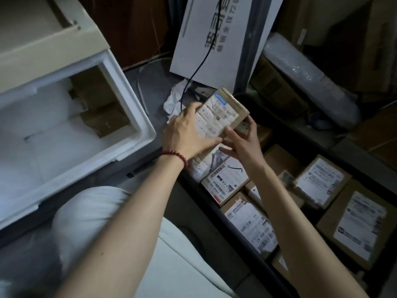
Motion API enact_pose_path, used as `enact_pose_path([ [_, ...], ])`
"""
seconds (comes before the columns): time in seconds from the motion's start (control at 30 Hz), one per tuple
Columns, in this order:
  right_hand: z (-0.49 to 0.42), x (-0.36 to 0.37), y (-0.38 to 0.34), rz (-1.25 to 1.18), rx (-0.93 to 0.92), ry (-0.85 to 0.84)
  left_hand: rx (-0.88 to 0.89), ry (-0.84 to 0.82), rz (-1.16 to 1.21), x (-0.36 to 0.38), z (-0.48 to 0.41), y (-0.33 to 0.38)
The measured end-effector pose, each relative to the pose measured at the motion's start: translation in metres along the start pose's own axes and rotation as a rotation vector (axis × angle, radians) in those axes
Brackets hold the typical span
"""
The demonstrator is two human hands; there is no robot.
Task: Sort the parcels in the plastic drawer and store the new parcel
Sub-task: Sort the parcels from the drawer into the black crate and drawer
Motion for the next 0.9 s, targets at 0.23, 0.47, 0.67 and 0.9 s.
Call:
enact_pose_path([
  [0.23, -0.008, 0.007, 0.035, -0.002, 0.061, 0.013, 0.056, -0.023, 0.023, 0.018, -0.01, -0.016],
  [0.47, -0.019, -0.02, 0.028, 0.404, -0.053, 0.172, 0.097, -0.119, 0.012, 0.04, -0.004, -0.022],
  [0.67, -0.018, -0.019, 0.024, 0.549, -0.11, 0.169, -0.055, -0.255, -0.157, 0.053, 0.003, -0.054],
  [0.9, -0.008, -0.016, 0.032, 0.414, -0.01, 0.139, -0.03, -0.295, -0.12, 0.061, 0.011, -0.056],
])
Point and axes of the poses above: each hand's wrist, its own z-axis away from the middle knuckle, its own x-axis out of the palm, y = z × x, the point moved 9 cm from there along -z, towards the middle knuckle, and after that the axes turned 13 degrees about -z, right-handed, at the moved point
